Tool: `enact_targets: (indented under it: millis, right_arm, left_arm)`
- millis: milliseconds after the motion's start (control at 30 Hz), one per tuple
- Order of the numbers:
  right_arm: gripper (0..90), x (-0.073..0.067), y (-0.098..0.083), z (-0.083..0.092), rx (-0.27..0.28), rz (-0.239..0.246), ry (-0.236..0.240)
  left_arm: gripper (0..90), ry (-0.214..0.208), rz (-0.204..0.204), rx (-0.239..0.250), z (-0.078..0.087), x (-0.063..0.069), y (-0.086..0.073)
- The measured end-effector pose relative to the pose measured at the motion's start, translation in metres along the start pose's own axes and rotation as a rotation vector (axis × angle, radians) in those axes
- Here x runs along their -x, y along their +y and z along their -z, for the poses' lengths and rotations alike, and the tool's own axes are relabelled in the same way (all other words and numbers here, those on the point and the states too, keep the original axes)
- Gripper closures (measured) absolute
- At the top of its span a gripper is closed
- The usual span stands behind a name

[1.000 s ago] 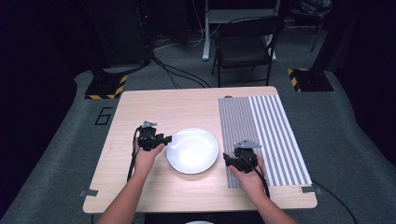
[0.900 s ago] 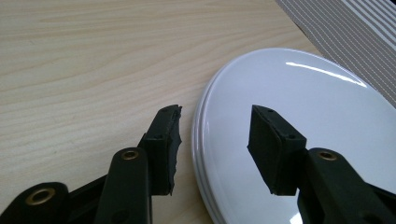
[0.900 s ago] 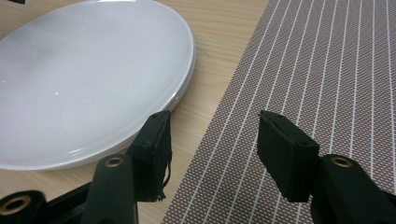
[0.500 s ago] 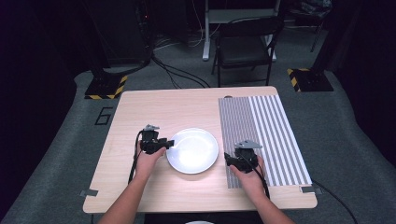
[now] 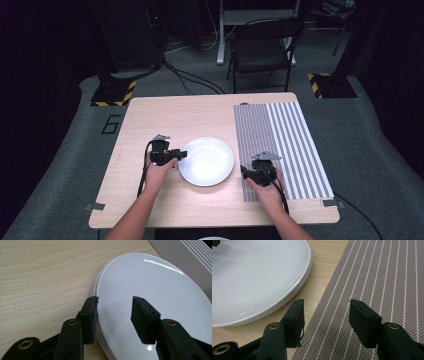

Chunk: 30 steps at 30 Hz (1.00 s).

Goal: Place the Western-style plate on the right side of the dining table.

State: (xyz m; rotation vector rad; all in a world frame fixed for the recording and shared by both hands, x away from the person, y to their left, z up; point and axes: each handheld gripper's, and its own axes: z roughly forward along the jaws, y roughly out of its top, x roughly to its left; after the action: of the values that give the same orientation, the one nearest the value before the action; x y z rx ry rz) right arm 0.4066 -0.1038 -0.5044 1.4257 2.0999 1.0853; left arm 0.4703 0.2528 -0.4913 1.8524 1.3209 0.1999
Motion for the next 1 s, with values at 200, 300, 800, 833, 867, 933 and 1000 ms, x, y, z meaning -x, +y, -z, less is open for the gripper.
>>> enact_targets:
  millis: [200,300,800,833,867,933,1000]
  right_arm:
    - [45.5,-0.001,0.001,0.000,0.009,-0.012,0.008]
    - [45.4,-0.003,0.006,0.000,0.021,-0.008,0.012]
    - [43.2,-0.018,0.014,-0.020,0.010,-0.046,0.040]
    - [43.2,-0.018,0.014,-0.020,0.010,-0.046,0.040]
    - [42.5,-0.019,0.014,-0.023,-0.003,-0.065,0.046]
    - [42.4,-0.019,0.014,-0.024,-0.003,-0.072,0.050]
    - [42.2,-0.019,0.014,-0.027,-0.010,-0.096,0.060]
  left_arm:
    - [55.6,-0.018,0.015,0.003,0.000,0.000,-0.001]
    - [55.4,-0.018,0.012,0.003,0.000,0.001,-0.001]
    - [52.8,-0.017,-0.041,0.004,-0.005,0.006,-0.008]
    - [52.8,-0.017,-0.041,0.004,-0.005,0.006,-0.008]
    - [52.7,-0.018,-0.039,0.006,-0.006,0.007,-0.009]
    - [52.7,-0.018,-0.039,0.011,-0.006,0.007,-0.009]
    - [52.7,-0.017,-0.035,0.019,-0.006,0.007,-0.010]
